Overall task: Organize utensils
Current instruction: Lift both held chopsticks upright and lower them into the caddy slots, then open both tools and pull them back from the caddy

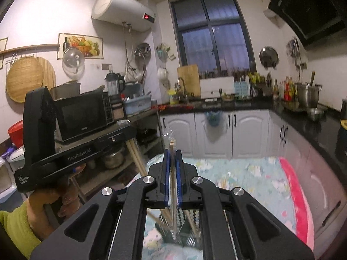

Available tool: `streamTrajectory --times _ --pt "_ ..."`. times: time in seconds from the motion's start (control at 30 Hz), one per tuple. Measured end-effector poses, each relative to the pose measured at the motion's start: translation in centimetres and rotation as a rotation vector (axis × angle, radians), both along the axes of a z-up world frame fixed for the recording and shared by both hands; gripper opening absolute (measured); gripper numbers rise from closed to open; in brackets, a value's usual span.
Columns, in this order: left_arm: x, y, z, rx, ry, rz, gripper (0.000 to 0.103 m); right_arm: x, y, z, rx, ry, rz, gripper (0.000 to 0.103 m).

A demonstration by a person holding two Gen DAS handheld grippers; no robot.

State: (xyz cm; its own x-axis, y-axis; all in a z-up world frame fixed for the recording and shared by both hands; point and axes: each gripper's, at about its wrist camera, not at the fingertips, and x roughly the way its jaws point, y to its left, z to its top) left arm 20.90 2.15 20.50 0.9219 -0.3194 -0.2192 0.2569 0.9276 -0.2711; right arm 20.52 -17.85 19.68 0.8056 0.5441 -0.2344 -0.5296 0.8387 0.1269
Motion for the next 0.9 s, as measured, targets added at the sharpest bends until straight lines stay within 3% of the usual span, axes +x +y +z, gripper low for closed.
streamTrajectory --times 0.23,0.57,0.9 --pt "1.3 0.2 -0.5 0.039 -0.024 0.06 0.003 2.5 0.4 -0.4 -0.002 -0.03 -0.042 0.005" --pt "2.4 0.3 -4.6 0.063 -0.011 0.092 0.003 5.0 1.0 -4.4 -0.005 -0.004 -0.066 0.005" --pt "3.7 0.6 -8.5 0.076 0.095 0.08 0.003 6.6 1.8 -8.7 -0.039 0.096 -0.059 0.006"
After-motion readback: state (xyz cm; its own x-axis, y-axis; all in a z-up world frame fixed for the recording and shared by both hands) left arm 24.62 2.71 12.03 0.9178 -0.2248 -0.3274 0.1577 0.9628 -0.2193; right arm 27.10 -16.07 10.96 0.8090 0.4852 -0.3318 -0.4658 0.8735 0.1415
